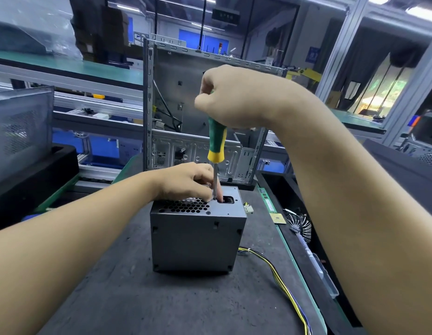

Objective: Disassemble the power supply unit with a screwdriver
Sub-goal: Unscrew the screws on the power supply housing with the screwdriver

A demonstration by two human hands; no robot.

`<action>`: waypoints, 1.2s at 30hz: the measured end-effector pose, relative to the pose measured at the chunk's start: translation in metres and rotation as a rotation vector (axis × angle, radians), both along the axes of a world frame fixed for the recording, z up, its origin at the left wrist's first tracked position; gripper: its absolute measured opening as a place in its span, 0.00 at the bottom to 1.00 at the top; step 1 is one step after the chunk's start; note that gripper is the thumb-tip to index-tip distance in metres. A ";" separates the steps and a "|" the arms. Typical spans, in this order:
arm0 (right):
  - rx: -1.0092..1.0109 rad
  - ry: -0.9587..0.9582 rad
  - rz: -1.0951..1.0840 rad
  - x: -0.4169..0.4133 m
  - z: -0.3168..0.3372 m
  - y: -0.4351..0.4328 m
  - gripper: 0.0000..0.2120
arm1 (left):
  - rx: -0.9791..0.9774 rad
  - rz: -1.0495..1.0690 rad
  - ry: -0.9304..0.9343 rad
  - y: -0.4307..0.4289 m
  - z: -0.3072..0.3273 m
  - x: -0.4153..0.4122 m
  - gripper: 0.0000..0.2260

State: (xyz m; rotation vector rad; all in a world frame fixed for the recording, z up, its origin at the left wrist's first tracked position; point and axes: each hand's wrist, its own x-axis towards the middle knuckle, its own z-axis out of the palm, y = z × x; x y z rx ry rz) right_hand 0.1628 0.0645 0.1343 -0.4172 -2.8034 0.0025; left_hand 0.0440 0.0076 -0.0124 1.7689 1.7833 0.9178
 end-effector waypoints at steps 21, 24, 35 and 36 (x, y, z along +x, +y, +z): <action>-0.075 0.152 0.023 0.003 -0.002 0.009 0.16 | 0.058 0.059 -0.019 -0.003 -0.007 -0.009 0.09; -0.055 0.178 0.014 0.003 0.000 0.012 0.16 | 0.051 0.036 -0.018 -0.003 -0.007 -0.011 0.12; -0.040 0.202 -0.010 0.012 0.005 0.019 0.17 | 0.092 0.127 -0.076 0.000 -0.011 -0.012 0.02; -0.049 0.220 -0.021 0.014 0.005 0.021 0.17 | 0.100 0.156 -0.067 0.000 -0.011 -0.011 0.01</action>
